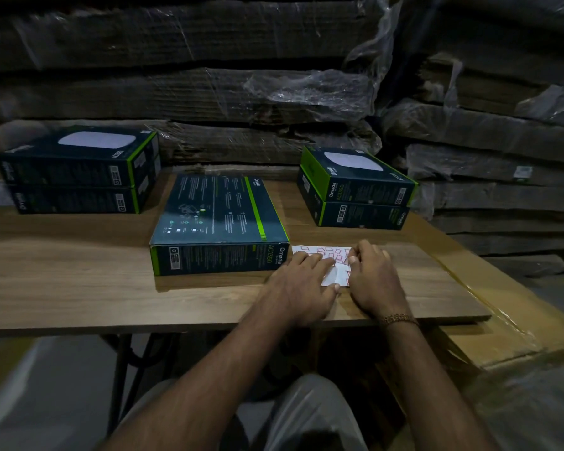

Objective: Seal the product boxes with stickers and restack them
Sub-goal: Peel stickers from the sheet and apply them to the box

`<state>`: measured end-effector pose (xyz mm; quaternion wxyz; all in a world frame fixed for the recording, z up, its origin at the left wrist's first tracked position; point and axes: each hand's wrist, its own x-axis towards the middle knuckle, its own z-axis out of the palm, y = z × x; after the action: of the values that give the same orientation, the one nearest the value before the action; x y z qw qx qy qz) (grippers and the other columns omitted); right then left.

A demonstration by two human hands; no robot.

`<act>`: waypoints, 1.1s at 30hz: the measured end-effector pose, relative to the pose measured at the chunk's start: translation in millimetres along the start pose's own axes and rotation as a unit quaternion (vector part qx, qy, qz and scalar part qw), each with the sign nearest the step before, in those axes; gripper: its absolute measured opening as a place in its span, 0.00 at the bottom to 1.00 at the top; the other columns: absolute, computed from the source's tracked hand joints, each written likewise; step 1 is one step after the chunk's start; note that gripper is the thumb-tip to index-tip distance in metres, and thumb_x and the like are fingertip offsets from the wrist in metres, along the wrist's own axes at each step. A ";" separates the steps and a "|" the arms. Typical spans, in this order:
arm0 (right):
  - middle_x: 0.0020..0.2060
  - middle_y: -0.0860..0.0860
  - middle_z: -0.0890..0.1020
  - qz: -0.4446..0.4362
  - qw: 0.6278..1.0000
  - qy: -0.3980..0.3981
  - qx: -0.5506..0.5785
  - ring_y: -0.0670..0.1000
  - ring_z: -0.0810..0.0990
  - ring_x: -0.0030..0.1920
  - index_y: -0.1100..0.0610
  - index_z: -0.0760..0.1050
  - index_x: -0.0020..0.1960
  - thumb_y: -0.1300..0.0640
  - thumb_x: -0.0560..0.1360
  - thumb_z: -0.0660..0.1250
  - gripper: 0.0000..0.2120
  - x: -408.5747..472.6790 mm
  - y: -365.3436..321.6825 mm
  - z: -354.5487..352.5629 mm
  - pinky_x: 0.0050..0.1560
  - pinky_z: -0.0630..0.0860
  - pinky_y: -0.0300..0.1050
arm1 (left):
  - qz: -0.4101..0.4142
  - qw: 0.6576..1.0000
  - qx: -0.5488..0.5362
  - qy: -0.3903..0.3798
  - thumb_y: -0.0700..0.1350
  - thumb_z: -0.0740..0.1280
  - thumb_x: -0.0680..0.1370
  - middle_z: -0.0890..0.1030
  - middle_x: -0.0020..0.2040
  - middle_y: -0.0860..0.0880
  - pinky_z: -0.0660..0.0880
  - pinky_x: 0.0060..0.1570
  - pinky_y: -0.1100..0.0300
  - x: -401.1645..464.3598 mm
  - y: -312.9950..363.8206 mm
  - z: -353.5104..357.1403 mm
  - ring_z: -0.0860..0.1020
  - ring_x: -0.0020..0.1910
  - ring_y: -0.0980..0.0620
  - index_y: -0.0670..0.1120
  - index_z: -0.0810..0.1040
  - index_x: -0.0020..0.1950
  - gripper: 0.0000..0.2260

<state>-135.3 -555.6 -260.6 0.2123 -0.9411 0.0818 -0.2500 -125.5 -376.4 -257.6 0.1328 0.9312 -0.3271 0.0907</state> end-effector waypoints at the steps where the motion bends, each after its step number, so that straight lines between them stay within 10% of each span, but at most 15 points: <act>1: 0.53 0.53 0.78 0.004 1.000 0.002 0.004 0.55 0.72 0.56 0.51 0.70 0.53 0.56 0.86 0.59 0.03 -0.2 -0.5 -0.4 0.58 0.74 0.57 | 0.001 1.000 -0.009 0.008 0.60 0.58 0.86 0.67 0.83 0.49 0.63 0.78 0.47 -1.1 0.2 0.1 0.62 0.80 0.47 0.52 0.60 0.86 0.29; 8: 0.52 0.53 0.78 0.018 1.000 0.011 0.009 0.55 0.72 0.57 0.51 0.70 0.52 0.57 0.85 0.61 0.03 -2.3 -3.9 -2.6 0.57 0.74 0.56 | 0.000 0.991 -0.115 0.065 0.58 0.65 0.83 0.67 0.82 0.53 0.69 0.75 0.47 -8.1 -2.7 1.0 0.67 0.79 0.50 0.56 0.57 0.86 0.34; 21: 0.46 0.48 0.77 -0.005 0.999 0.041 -0.002 0.52 0.72 0.52 0.49 0.71 0.48 0.55 0.82 0.69 0.07 -7.1 -11.5 -8.0 0.48 0.71 0.51 | 0.061 0.931 -0.044 0.356 0.43 0.72 0.80 0.83 0.66 0.47 0.71 0.72 0.46 -62.2 -68.7 -44.0 0.78 0.68 0.47 0.44 0.82 0.68 0.16; 33: 0.44 0.46 0.77 -0.115 0.988 0.062 0.082 0.51 0.75 0.47 0.50 0.73 0.47 0.60 0.80 0.72 0.09 -16.7 -38.8 -1.9 0.49 0.76 0.55 | -0.072 0.948 -0.026 0.308 0.56 0.68 0.81 0.83 0.66 0.54 0.62 0.71 0.51 -96.5 -145.7 -66.0 0.77 0.67 0.51 0.55 0.84 0.68 0.17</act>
<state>-148.8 -517.2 -249.3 0.2530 -0.9065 -0.0347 -0.3361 -112.8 -190.3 -247.1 0.2573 0.8750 -0.2048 0.3552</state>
